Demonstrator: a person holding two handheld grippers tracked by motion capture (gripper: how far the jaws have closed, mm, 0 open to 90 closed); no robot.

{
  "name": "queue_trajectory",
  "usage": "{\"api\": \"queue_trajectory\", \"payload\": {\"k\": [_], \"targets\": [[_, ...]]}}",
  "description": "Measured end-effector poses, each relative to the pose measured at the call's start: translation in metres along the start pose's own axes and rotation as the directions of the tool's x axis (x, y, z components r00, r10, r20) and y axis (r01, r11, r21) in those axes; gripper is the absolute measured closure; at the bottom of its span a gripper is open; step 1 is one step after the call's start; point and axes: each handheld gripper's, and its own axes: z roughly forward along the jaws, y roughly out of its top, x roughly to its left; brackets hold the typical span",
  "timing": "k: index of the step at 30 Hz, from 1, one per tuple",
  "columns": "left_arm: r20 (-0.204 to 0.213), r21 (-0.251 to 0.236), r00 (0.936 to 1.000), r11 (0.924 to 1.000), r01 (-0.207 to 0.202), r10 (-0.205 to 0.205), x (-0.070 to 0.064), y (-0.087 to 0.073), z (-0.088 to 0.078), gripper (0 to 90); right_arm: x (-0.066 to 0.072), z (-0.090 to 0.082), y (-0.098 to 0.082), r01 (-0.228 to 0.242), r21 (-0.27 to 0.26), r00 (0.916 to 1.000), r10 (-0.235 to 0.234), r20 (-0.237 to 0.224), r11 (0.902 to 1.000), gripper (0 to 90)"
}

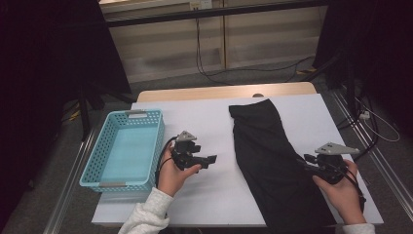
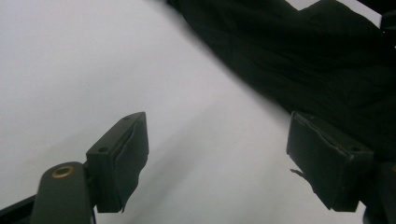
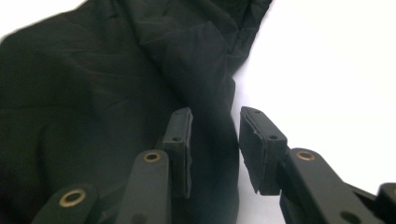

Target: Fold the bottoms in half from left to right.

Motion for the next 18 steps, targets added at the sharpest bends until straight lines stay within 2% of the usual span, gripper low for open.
{"api": "queue_trajectory", "payload": {"k": [1, 2, 3, 6, 8, 13, 14, 17, 18], "targets": [[0.0, 0.0, 1.0, 1.0, -0.001, 0.001, 0.0, 0.0, -0.001, 21.0, 0.0, 0.0, 0.0, 0.0, 0.0, 1.0, 0.0, 0.0, 1.0, 64.3], [-0.002, -0.009, 1.0, 1.0, 0.001, -0.001, 0.0, 0.001, -0.002, 20.9, 0.002, -0.012, -0.003, -0.01, -0.013, 0.9999, 0.01, 0.005, 0.9999, 63.6], [0.002, -0.009, 1.0, 1.0, -0.002, 0.002, -0.001, 0.002, -0.002, 20.9, 0.003, -0.016, -0.004, -0.013, -0.016, 0.9999, 0.013, 0.004, 0.9998, 63.6], [0.001, -0.007, 1.0, 1.0, -0.007, 0.007, -0.003, 0.002, -0.002, 20.8, 0.009, -0.023, -0.012, -0.015, -0.007, 0.9996, 0.015, -0.024, 0.9999, 63.6], [0.006, -0.002, 0.9999, 1.0, -0.009, 0.009, -0.004, 0.003, -0.001, 20.7, 0.013, -0.024, -0.016, -0.004, 0.004, 0.9996, 0.005, -0.029, 1.0, 62.6], [0.009, -0.006, 0.9999, 0.9999, -0.014, 0.014, -0.004, 0.004, -0.001, 20.2, 0.02, -0.03, -0.027, -0.013, 0.016, 0.999, 0.014, -0.043, 0.9998, 63.2], [0.012, -0.001, 0.9998, 0.9999, -0.015, 0.015, -0.003, 0.005, 0.0, 20.0, 0.023, -0.032, -0.034, -0.008, 0.034, 0.9983, 0.01, -0.057, 0.9994, 63.5], [0.018, 0.004, 0.9997, 0.9999, -0.014, 0.014, -0.003, 0.005, 0.0, 19.6, 0.025, -0.031, -0.039, -0.005, 0.043, 0.9975, 0.008, -0.071, 0.9991, 65.1], [0.015, -0.001, 0.9998, 0.9999, -0.011, 0.011, -0.003, 0.005, 0.0, 19.0, 0.03, -0.024, -0.041, 0.019, 0.076, 0.9968, -0.013, -0.079, 0.9969, 67.1]]}}
